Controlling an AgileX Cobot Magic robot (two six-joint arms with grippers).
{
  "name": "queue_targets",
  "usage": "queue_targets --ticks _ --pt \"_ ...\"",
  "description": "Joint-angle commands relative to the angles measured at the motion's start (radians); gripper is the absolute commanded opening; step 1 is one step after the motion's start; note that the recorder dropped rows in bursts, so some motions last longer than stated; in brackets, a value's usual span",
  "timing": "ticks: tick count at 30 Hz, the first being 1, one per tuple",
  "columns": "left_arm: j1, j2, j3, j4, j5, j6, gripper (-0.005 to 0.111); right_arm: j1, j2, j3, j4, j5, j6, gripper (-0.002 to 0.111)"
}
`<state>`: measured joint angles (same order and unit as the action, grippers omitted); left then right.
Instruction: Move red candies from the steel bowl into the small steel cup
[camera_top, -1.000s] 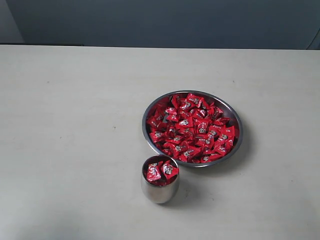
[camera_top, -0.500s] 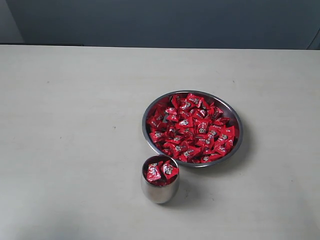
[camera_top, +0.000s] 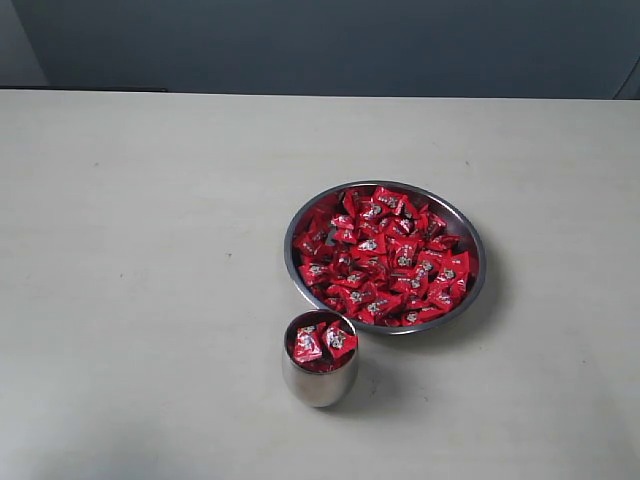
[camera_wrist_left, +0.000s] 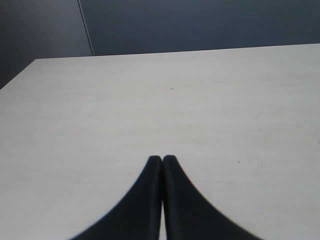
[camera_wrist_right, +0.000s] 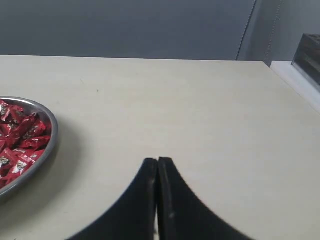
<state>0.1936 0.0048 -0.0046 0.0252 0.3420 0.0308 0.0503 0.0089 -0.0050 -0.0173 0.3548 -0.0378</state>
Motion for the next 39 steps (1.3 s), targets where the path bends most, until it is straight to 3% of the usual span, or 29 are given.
queue_targets --ticks 1,39 --pt "-0.007 -0.005 0.005 0.002 -0.008 -0.001 0.000 0.002 -0.006 0.005 0.003 -0.015 -0.009 -0.001" --pt "-0.007 -0.005 0.005 0.002 -0.008 -0.001 0.000 -0.002 -0.009 0.005 0.003 0.006 -0.009 -0.001"
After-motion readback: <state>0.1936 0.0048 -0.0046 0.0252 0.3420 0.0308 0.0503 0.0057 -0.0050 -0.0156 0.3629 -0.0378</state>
